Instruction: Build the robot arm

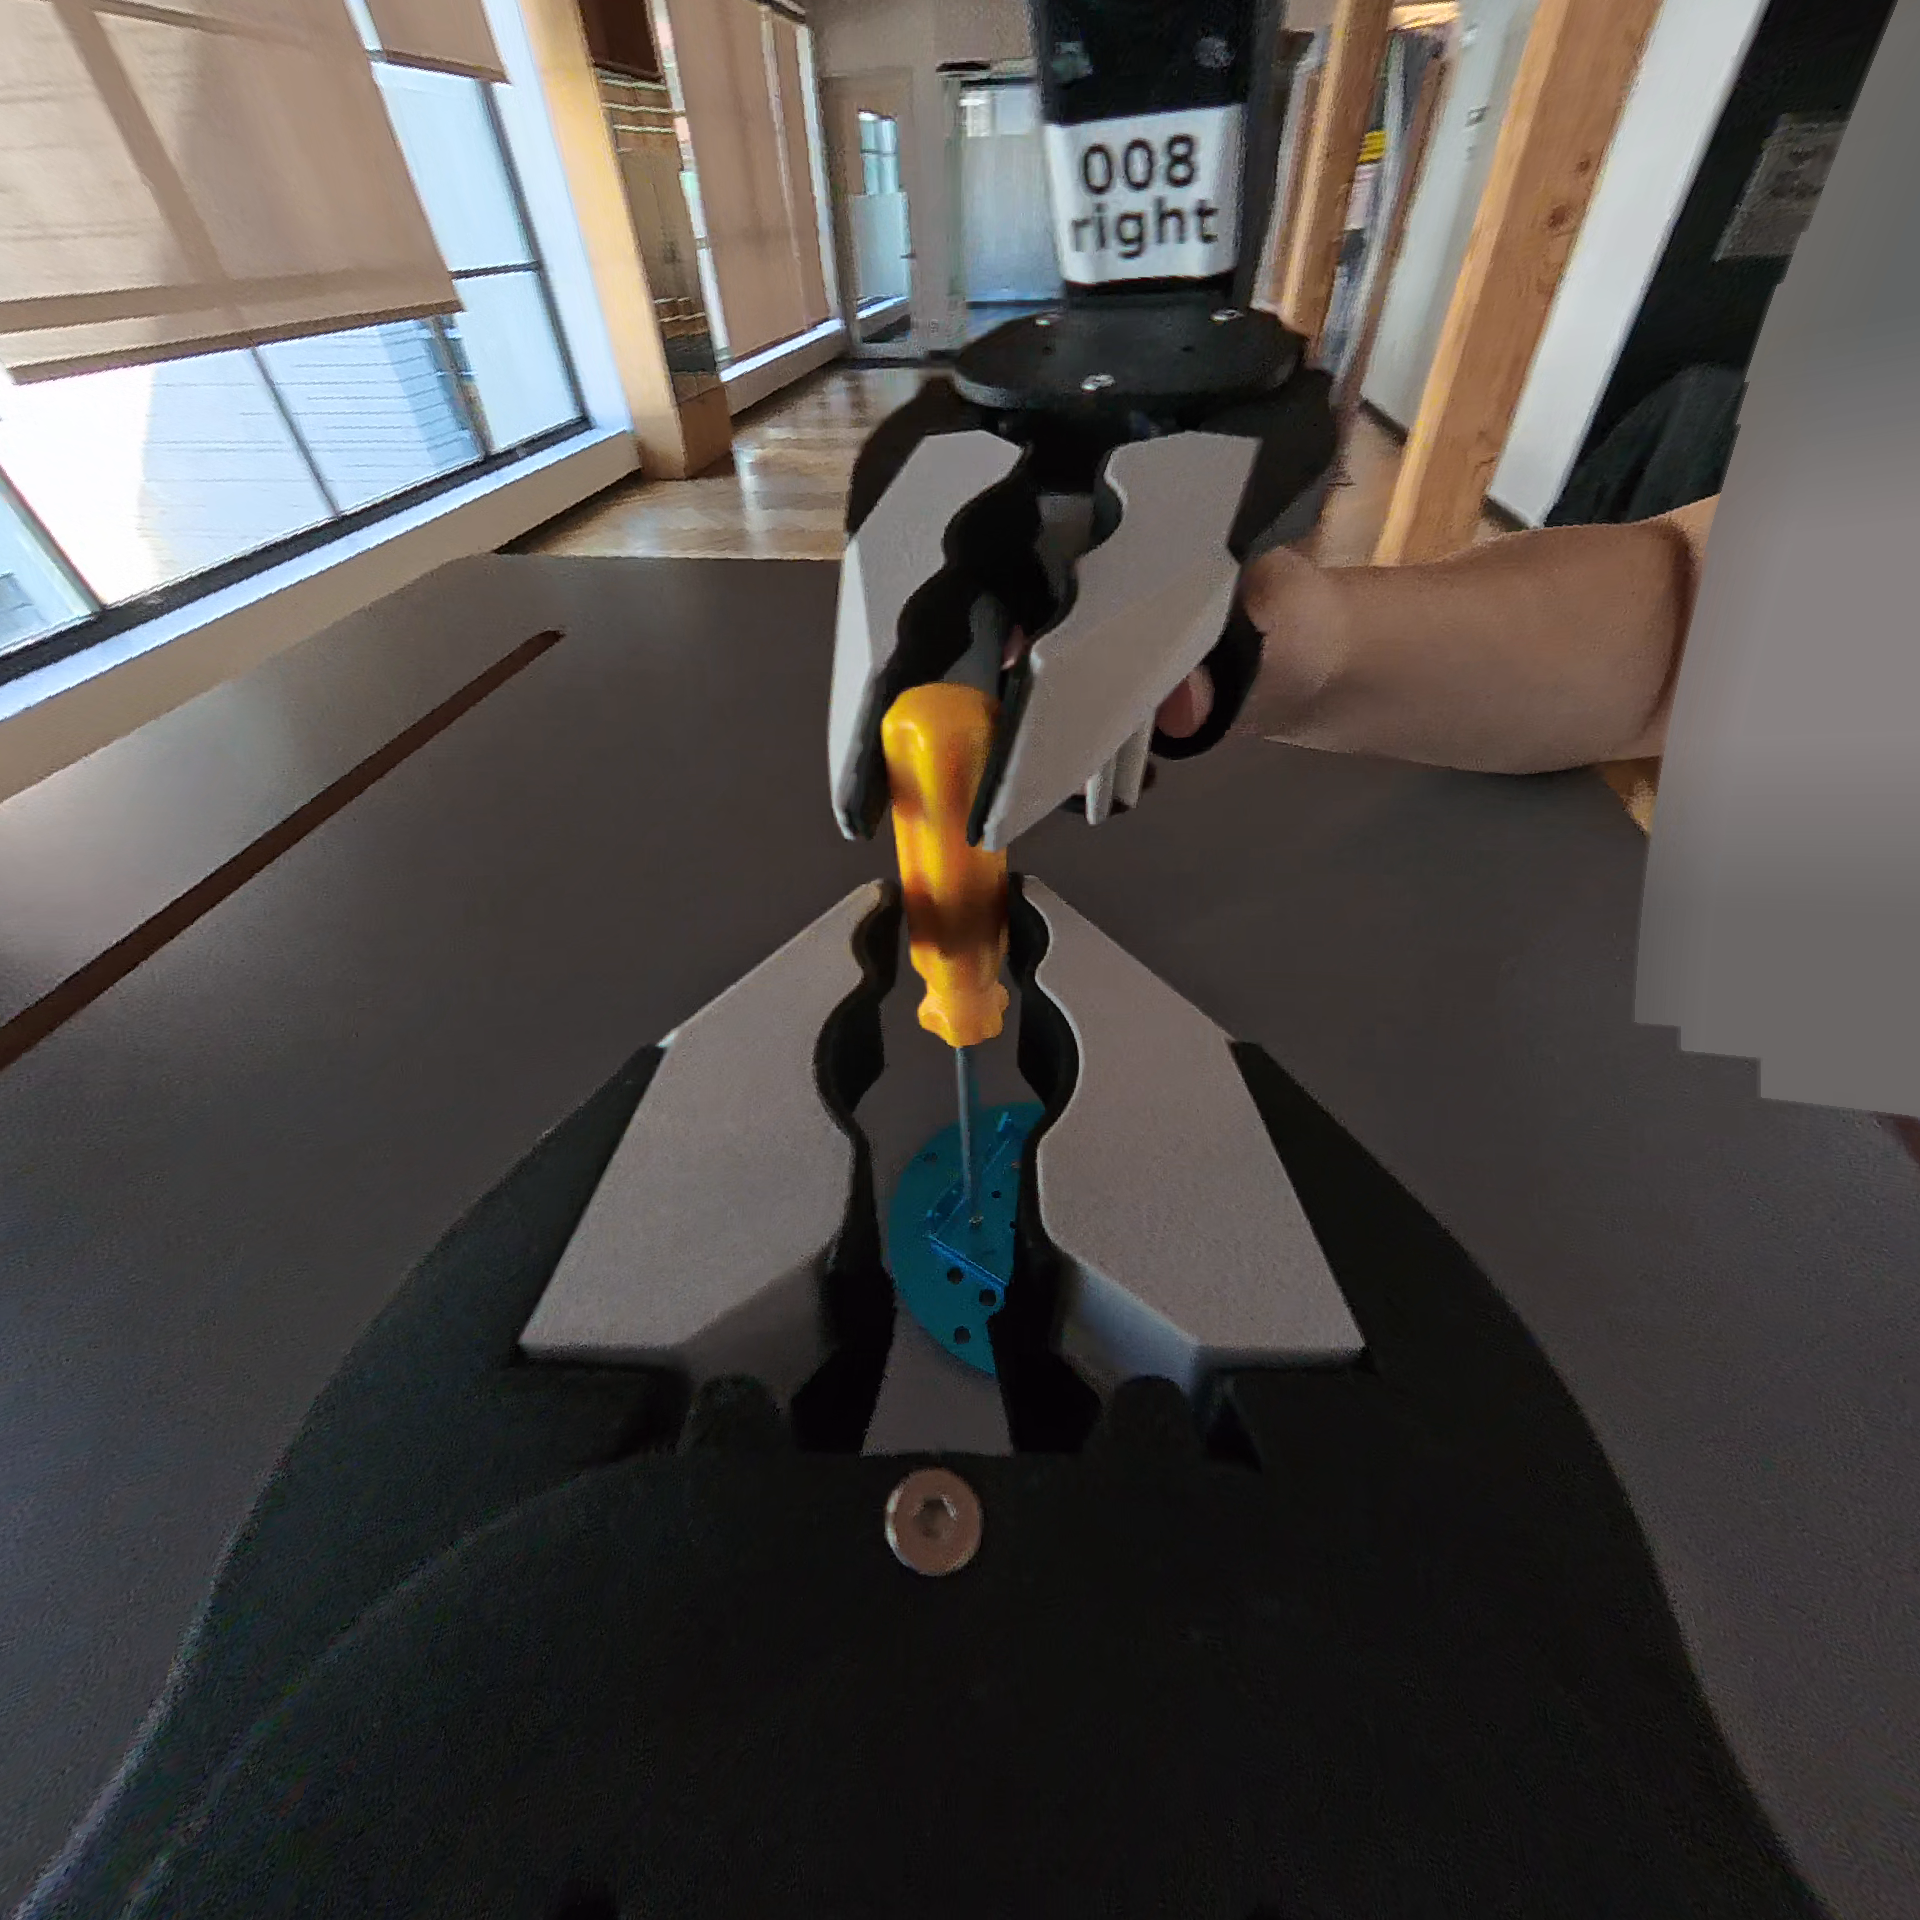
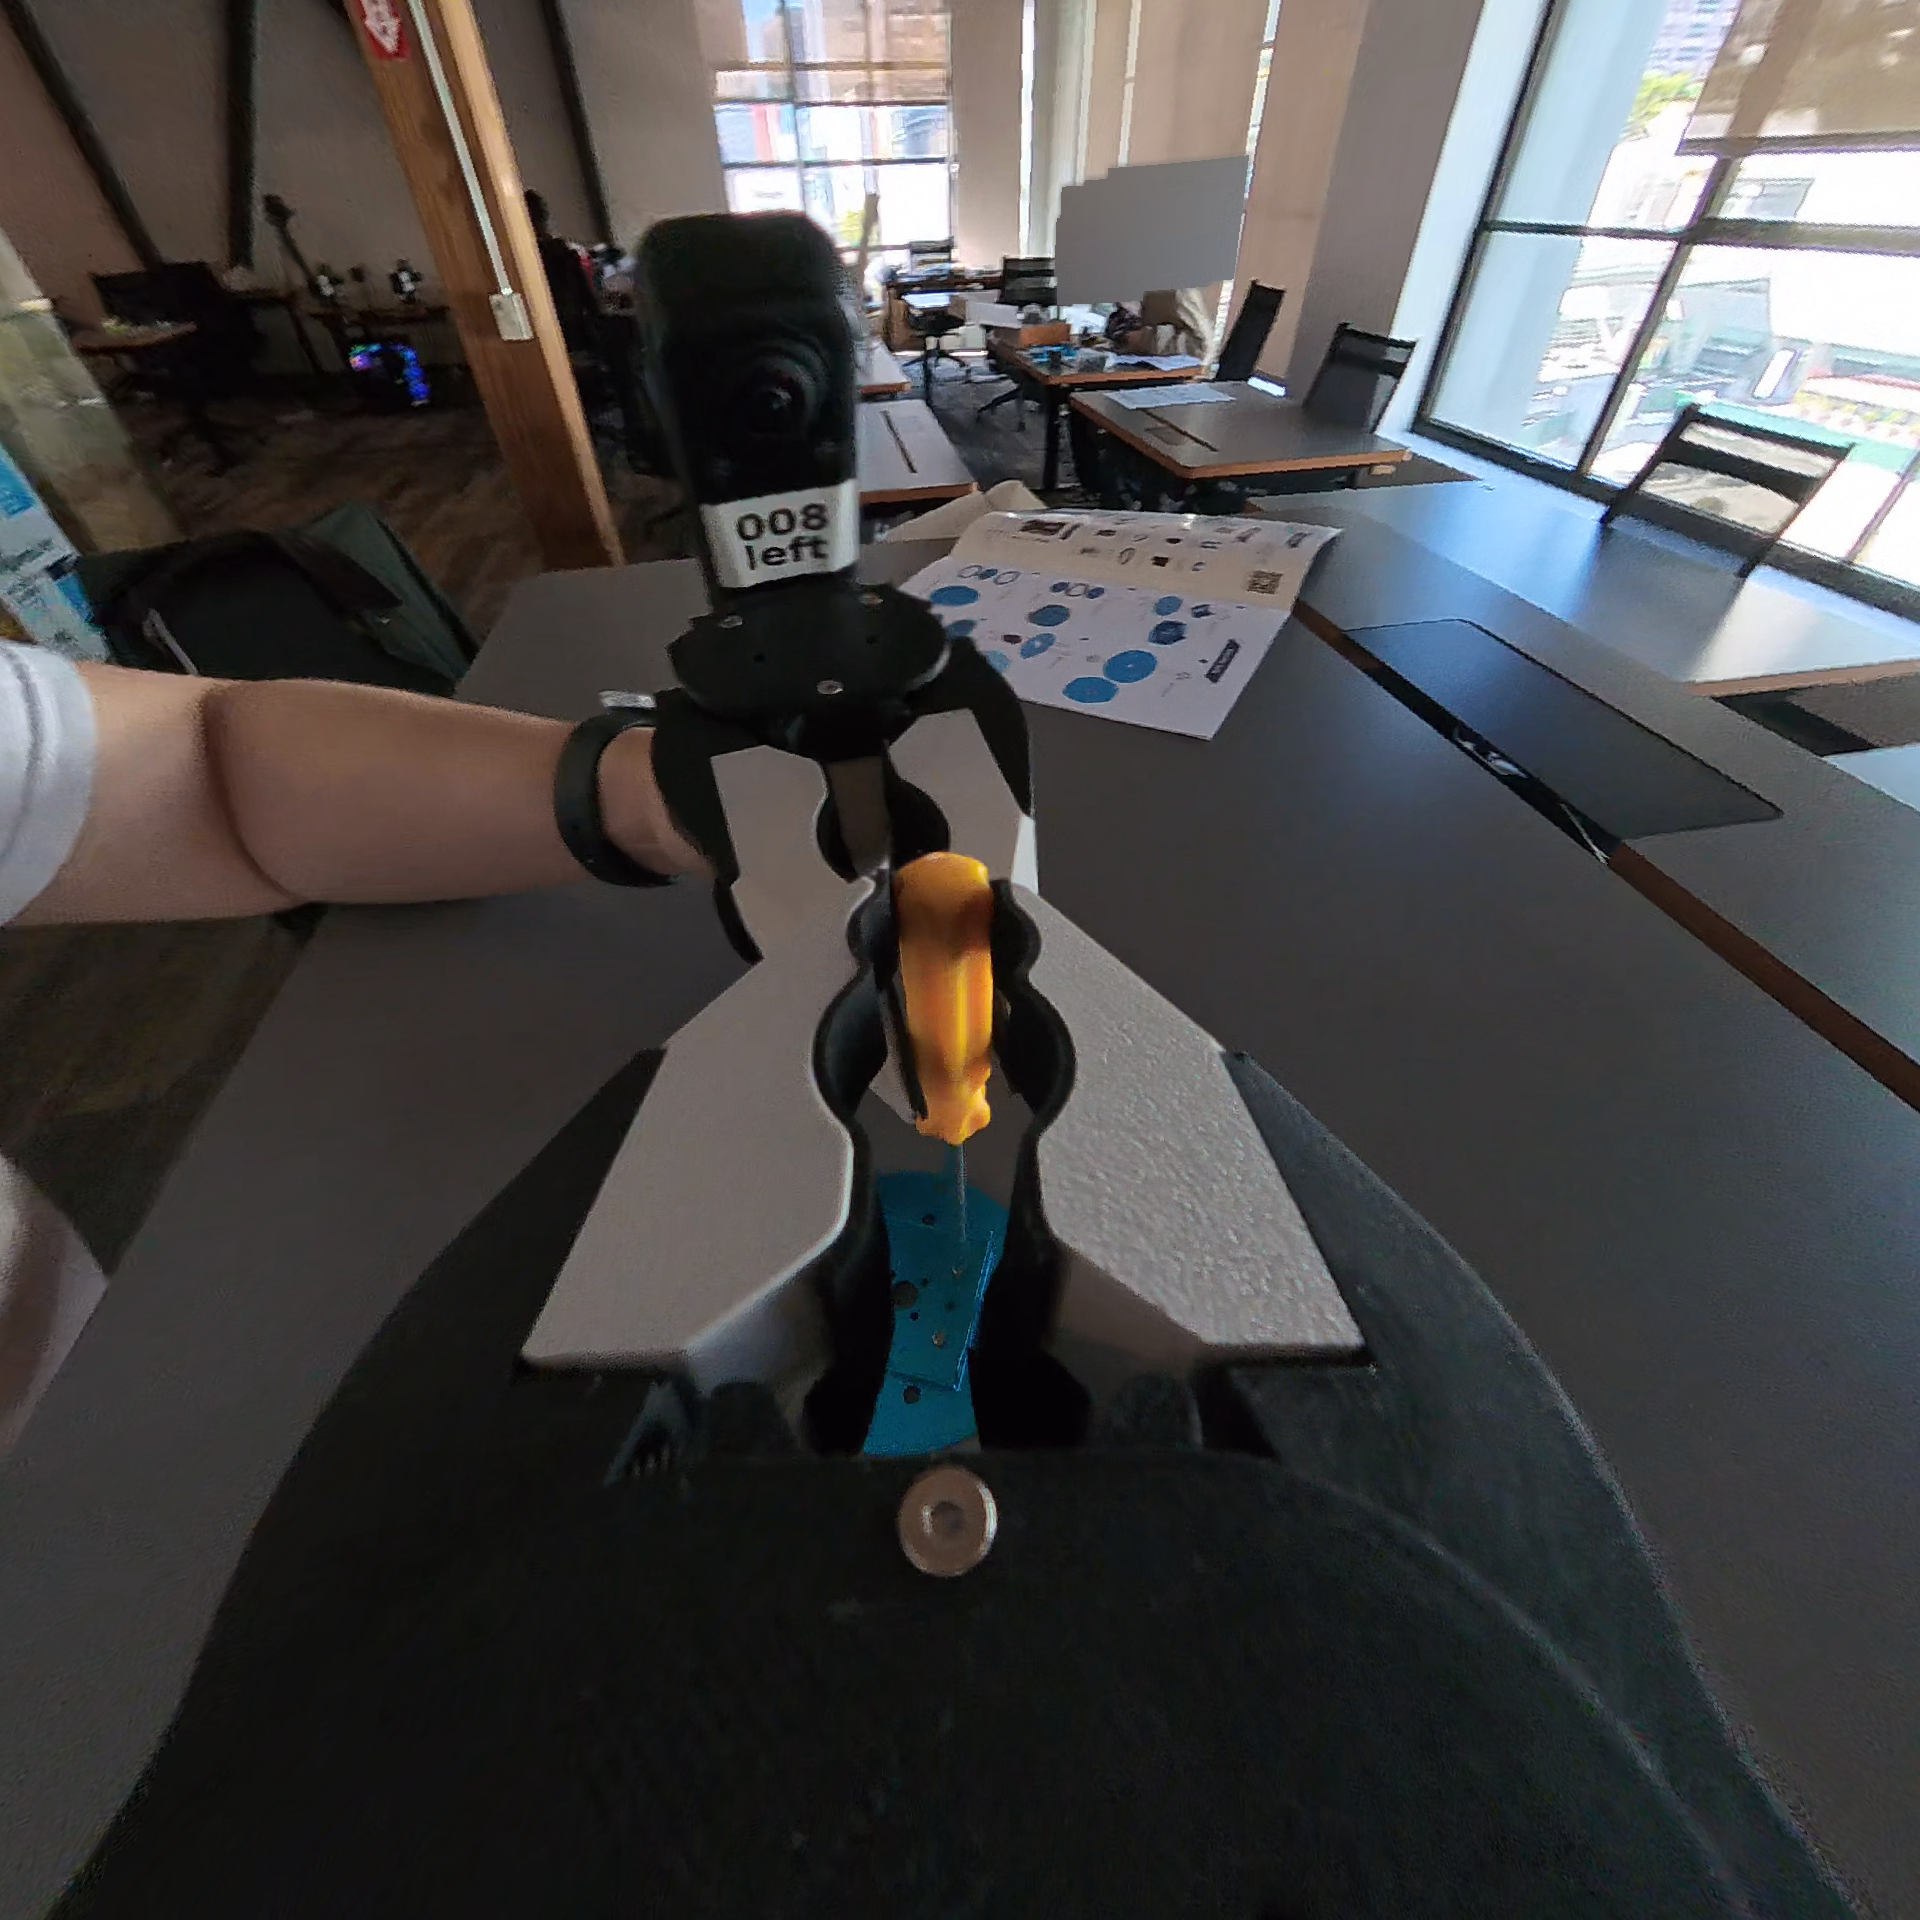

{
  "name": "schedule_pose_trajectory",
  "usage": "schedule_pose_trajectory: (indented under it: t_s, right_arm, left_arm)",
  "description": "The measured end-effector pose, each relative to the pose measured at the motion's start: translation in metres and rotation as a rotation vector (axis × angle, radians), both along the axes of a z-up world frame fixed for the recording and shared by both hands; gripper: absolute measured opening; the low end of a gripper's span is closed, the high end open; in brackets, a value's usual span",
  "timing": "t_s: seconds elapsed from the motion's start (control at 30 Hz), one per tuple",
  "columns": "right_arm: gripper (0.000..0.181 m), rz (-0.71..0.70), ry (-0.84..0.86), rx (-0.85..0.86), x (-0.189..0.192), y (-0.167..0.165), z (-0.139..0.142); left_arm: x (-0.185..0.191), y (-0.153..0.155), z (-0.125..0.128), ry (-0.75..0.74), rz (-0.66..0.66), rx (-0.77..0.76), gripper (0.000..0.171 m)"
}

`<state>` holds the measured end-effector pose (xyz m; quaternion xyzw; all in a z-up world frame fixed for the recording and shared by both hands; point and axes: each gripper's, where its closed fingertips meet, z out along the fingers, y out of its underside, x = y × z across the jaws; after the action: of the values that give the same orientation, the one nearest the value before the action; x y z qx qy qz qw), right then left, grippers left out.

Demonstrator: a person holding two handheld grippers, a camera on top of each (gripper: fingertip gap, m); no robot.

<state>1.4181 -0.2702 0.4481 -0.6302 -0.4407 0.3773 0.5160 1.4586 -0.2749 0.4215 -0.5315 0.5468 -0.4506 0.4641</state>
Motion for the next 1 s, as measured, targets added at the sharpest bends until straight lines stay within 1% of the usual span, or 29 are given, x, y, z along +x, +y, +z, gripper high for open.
schedule_pose_trajectory:
  t_s: [0.03, 0.1, 0.17, 0.27, 0.33, 0.4, 0.43, 0.47, 0.5, 0.53, 0.6, 0.67, 0.73, 0.8, 0.83, 0.93, 0.97, 1.0]
  right_arm:
    - [0.017, -0.039, 0.004, -0.004, 0.002, 0.003, 0.0]
    - [0.016, -0.125, -0.018, 0.026, 0.008, 0.009, -0.001]
    - [0.016, -0.181, -0.004, 0.029, 0.009, 0.01, -0.001]
    - [0.016, -0.229, -0.012, 0.038, 0.01, 0.01, 0.0]
    - [0.016, -0.201, -0.007, 0.021, 0.006, 0.008, 0.0]
    - [0.02, -0.114, -0.026, -0.003, 0.002, 0.007, -0.003]
    - [0.032, -0.092, -0.017, -0.022, 0.002, 0.01, -0.002]
    - [0.031, -0.044, 0.005, -0.045, 0.0, 0.008, -0.001]
    - [0.017, 0.02, 0.003, -0.074, -0.002, 0.003, -0.001]
    - [0.017, 0.041, 0.001, -0.089, -0.003, 0.003, -0.001]
    - [0.017, 0.081, -0.017, -0.047, -0.004, 0.0, -0.001]
    - [0.017, 0.073, -0.047, -0.009, -0.003, -0.001, -0.002]
    - [0.018, 0.03, -0.046, 0.014, -0.003, -0.001, -0.003]
    - [0.018, -0.047, -0.022, 0.024, -0.002, 0.002, -0.003]
    - [0.018, -0.092, -0.025, 0.032, 0.0, 0.005, -0.003]
    - [0.018, -0.203, -0.016, 0.034, 0.007, 0.011, -0.003]
    - [0.018, -0.239, -0.014, 0.038, 0.01, 0.013, -0.004]
    - [0.018, -0.266, -0.014, 0.042, 0.011, 0.014, -0.004]
  left_arm:
    - [0.0, 0.004, 0.0, 0.007, 0.049, 0.008, 0.027]
    - [0.0, 0.007, 0.0, 0.019, 0.111, 0.027, 0.021]
    - [0.002, 0.007, -0.001, 0.024, 0.148, 0.059, 0.018]
    - [0.003, 0.006, -0.002, 0.038, 0.148, 0.07, 0.017]
    - [0.0, 0.005, -0.002, 0.021, 0.103, 0.024, 0.017]
    - [-0.003, 0.005, -0.001, 0.001, 0.074, -0.004, 0.017]
    - [-0.004, 0.005, -0.001, -0.002, 0.063, -0.001, 0.017]
    - [-0.004, 0.003, -0.001, -0.003, 0.046, 0.002, 0.017]
    - [-0.003, 0.002, -0.001, -0.002, 0.034, 0.003, 0.017]
    - [-0.003, 0.002, -0.001, -0.001, 0.027, 0.004, 0.017]
    - [-0.003, -0.001, 0.0, 0.0, -0.008, 0.007, 0.017]
    - [-0.003, -0.003, 0.0, -0.001, -0.026, 0.016, 0.017]
    - [-0.003, -0.004, 0.001, 0.002, -0.039, 0.008, 0.016]
    - [-0.004, -0.003, 0.0, 0.019, -0.008, 0.014, 0.019]
    - [-0.004, 0.0, 0.0, 0.022, 0.029, 0.023, 0.03]
    - [0.0, 0.002, -0.005, 0.047, 0.093, 0.031, 0.027]
    - [0.001, 0.004, -0.007, 0.053, 0.113, 0.033, 0.016]
    - [0.002, 0.004, -0.007, 0.057, 0.124, 0.036, 0.016]
